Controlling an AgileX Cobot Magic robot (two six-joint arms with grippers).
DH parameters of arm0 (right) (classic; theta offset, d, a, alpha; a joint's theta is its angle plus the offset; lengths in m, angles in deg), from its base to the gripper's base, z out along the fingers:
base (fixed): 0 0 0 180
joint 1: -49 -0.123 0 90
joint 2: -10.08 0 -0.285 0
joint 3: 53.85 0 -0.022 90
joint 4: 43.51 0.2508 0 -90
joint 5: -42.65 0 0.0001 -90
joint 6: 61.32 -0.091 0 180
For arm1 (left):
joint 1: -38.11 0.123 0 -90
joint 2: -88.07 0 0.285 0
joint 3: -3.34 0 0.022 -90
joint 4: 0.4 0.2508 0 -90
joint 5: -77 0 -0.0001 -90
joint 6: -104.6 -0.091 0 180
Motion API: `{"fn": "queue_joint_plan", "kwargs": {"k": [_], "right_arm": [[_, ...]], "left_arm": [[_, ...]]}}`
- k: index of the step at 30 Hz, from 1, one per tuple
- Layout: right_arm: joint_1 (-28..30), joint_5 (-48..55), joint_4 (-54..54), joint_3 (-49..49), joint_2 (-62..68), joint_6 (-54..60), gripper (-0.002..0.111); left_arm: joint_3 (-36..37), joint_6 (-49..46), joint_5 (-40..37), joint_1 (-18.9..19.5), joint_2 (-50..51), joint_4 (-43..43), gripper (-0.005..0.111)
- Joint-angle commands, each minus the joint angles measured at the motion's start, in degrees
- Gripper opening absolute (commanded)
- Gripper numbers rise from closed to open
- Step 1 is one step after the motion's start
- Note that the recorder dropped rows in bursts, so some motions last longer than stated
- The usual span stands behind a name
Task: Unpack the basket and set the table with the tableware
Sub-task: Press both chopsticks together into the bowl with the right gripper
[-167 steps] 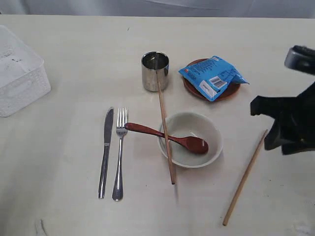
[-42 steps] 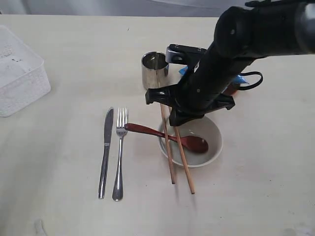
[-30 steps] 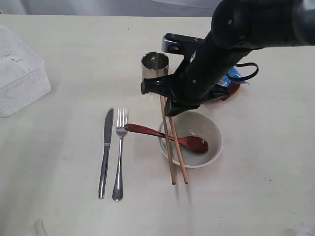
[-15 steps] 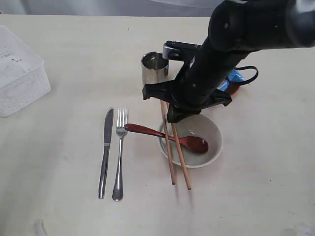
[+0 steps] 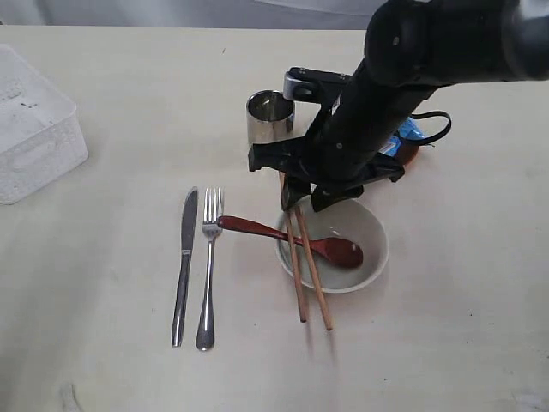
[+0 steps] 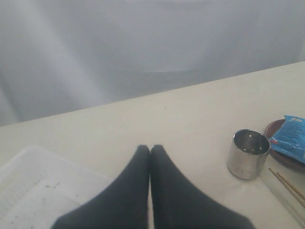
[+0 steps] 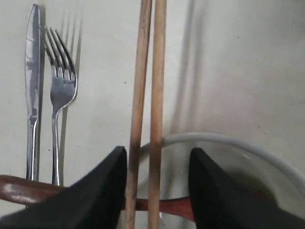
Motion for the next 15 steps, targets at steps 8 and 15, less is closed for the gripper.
{"fn": "queue_joint_plan", "kwargs": {"k": [8,15], "right_arm": [[-5.75,6.76,-9.94,1.2,-3.03,-2.62,0.041],[-5.78,6.63,-10.78,1.2,-3.03,-4.42,0.058]], "left_arm": [[0.27,-0.01,-0.01,0.13,-0.31,0.17,0.0],[0.27,-0.01,-0.01,0.13,-0.31,0.17,0.0]]}}
